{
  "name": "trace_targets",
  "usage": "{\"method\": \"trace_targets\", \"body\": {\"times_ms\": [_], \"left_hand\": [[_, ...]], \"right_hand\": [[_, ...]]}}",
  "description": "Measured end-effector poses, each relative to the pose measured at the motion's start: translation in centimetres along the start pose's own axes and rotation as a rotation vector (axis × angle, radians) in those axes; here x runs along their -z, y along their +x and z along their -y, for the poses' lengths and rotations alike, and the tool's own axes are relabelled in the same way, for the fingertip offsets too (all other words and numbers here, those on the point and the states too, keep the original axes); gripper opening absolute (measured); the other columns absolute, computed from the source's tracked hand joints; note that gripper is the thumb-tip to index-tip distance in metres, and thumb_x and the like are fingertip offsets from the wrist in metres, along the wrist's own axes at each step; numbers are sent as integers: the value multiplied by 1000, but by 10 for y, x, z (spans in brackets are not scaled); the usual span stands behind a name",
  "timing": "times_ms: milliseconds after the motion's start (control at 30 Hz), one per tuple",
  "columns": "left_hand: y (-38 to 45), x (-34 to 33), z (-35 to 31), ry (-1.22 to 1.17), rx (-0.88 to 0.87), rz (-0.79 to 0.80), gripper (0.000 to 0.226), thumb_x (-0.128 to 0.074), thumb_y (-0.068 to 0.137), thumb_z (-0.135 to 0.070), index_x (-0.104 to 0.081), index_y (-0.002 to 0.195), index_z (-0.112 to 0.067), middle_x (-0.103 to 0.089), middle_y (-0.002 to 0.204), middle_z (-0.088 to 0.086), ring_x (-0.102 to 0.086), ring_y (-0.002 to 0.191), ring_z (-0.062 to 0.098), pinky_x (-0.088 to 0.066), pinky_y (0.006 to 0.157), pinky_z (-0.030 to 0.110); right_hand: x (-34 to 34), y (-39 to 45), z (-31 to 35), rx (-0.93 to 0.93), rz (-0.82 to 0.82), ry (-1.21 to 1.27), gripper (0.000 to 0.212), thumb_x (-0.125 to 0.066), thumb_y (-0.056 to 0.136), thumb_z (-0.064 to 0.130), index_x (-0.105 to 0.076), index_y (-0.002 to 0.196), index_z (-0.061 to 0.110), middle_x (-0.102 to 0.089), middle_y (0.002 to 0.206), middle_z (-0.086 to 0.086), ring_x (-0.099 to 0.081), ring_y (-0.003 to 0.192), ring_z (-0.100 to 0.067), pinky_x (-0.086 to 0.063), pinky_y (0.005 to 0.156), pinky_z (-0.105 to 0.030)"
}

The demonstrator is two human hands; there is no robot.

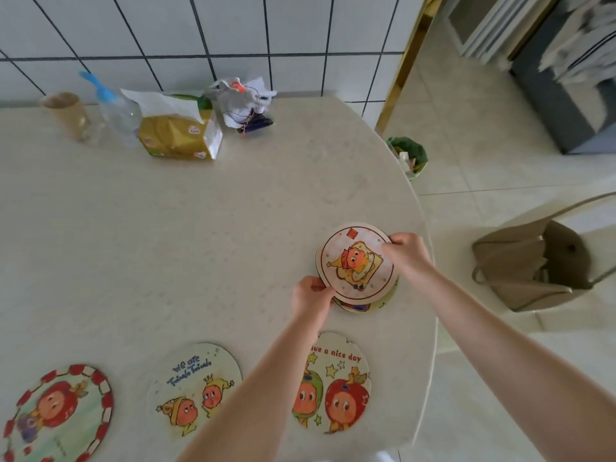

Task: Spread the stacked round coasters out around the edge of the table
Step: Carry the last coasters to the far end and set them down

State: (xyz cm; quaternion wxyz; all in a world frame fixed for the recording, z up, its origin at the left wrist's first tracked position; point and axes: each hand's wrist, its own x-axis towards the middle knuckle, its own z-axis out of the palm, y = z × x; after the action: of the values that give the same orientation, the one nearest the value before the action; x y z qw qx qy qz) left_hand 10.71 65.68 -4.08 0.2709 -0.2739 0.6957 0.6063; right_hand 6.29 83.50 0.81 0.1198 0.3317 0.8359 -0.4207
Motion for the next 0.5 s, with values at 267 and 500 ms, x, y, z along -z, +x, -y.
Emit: {"method": "trace_targets", "body": {"times_ms": [267, 500], "left_hand": [[5, -39, 6, 56, 45, 6, 9, -68, 81, -13, -63, 88, -13, -70, 88, 10, -70, 87, 29, -60, 78, 39], [-1, -56, 12, 53, 98, -154, 5, -65, 81, -13, -63, 84, -16, -68, 77, 4, -60, 65, 17, -49, 54, 25]], "right_hand": [[10, 47, -8, 62, 75, -195, 27, -52, 77, 6, -41, 54, 16, -33, 48, 3, -29, 46, -15, -19, 45, -22], [10, 67, -21, 140, 254, -206, 24, -58, 81, 13, -47, 60, 13, -42, 57, -3, -37, 55, -17, -26, 51, -28]]}}
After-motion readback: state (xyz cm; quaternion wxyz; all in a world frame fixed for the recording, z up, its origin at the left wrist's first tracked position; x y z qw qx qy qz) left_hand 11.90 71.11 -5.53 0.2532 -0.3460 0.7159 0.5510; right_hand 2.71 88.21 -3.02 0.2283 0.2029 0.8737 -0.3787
